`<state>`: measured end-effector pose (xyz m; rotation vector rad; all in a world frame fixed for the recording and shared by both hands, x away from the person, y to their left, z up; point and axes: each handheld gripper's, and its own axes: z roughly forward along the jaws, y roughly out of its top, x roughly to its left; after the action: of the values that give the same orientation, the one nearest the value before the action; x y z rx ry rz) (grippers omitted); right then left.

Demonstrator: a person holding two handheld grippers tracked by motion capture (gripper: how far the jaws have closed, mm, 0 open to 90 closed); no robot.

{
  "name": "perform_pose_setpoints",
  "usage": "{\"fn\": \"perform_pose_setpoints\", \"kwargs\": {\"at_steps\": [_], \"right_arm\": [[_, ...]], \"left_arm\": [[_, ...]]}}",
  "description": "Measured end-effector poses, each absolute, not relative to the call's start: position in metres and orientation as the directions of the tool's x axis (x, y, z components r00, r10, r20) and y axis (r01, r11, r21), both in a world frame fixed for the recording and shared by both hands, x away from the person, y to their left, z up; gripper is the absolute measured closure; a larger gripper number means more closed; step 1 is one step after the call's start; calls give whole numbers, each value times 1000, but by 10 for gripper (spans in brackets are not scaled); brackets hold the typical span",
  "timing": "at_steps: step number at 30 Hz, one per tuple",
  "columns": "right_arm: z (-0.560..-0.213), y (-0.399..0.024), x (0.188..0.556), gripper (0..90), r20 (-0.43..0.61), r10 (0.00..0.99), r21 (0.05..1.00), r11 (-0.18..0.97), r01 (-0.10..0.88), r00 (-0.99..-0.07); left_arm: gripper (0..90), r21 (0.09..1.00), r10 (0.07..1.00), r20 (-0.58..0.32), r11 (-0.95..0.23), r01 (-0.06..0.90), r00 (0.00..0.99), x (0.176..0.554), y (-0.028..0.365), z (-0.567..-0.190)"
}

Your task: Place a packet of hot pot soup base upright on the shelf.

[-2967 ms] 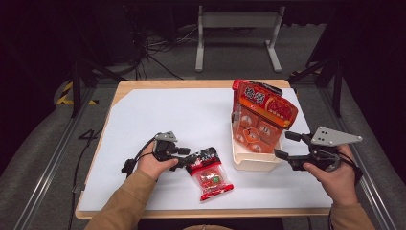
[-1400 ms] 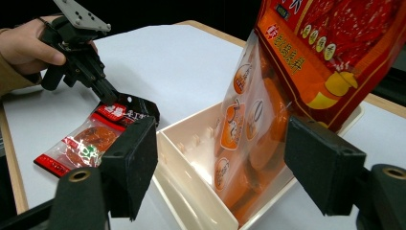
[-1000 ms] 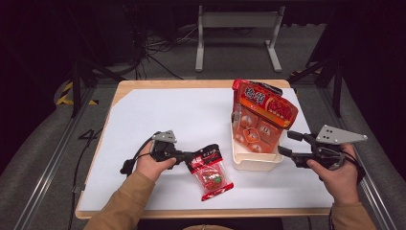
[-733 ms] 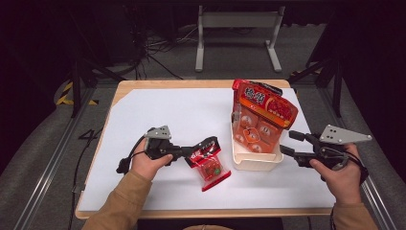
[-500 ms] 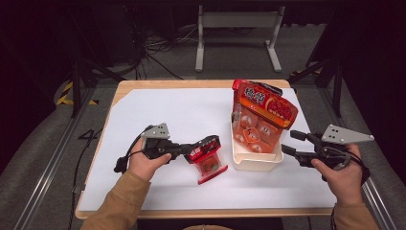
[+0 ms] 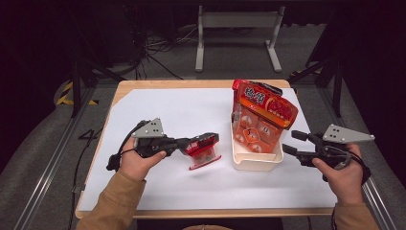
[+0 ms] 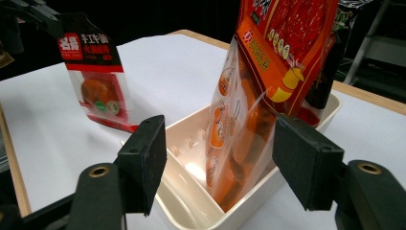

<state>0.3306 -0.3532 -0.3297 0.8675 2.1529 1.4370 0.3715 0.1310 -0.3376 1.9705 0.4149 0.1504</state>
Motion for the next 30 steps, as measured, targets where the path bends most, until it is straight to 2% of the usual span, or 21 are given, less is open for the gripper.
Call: {"fn": "perform_pose_setpoints", "kwargs": {"at_steps": [14,30], "right_arm": [[-338,-364,335,367,29,720,920,252,300,-693],[-343,-377,333,355,19,753,915,252,315,-658]], "left_arm": [[900,903,318,-37,-395,168,947,373,134,-321],[900,902,267,-3,-416,118,964,377,116,-300]]}}
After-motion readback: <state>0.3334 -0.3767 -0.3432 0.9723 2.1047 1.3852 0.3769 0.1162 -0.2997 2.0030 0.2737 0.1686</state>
